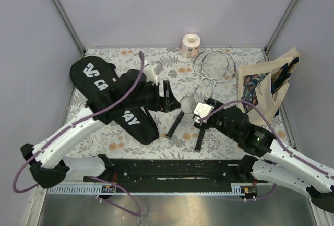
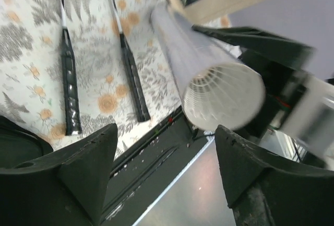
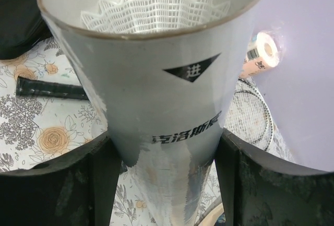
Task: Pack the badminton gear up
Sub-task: Place the shuttlecock at the shuttle tube, then close the lid on the shuttle tube.
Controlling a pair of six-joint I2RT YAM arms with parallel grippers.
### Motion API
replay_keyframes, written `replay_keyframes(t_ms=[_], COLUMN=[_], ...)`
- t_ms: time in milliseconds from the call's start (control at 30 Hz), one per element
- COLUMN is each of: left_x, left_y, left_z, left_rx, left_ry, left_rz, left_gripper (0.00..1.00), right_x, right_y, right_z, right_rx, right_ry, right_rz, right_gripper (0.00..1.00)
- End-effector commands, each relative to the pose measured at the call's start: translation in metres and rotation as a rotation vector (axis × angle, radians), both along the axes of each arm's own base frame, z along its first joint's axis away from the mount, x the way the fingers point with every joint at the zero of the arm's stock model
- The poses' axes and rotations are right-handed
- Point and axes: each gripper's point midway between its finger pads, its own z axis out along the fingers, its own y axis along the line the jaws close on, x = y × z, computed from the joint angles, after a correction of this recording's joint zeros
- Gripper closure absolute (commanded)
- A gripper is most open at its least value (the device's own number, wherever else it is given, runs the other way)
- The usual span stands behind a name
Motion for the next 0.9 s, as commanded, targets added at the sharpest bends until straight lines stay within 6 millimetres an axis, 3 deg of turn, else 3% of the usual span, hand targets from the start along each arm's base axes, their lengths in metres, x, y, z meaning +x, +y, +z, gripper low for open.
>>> replay_keyframes(t_ms=[0, 67, 167, 367, 667, 867], left_x=[0.004, 0.008, 0.017, 0.034, 0.048, 0.056], left_y=[0.035, 0.046, 0.057, 0.056, 0.009, -0.033], left_z=[0.077, 0.082, 0.069, 0.000, -0.096, -0.137], left_rx=[-0.122, -0.118, -0.068, 0.090, 0.262, 0.330], left_ry=[-0.243, -0.310, -0.341, -0.217, -0.037, 0.073], left_rz=[0.108, 0.138, 0.194, 0.264, 0.138, 0.082], left_gripper=[0.21, 0.19, 0.20, 0.24, 0.28, 0.39], right_x=[0.007, 0.009, 0.011, 0.011, 0.005, -0.005], right_y=[-0.009, -0.014, -0.021, -0.031, -0.043, -0.053], right_z=[0.023, 0.025, 0.035, 0.056, 0.086, 0.090], right_rx=[0.127, 0.156, 0.214, 0.340, 0.520, 0.546], right_ry=[-0.018, -0.007, -0.004, 0.016, 0.051, 0.049], right_rz=[-0.103, -0.143, -0.198, -0.273, -0.325, -0.312], right_gripper=[0.57, 0.57, 0.57, 0.59, 0.60, 0.60])
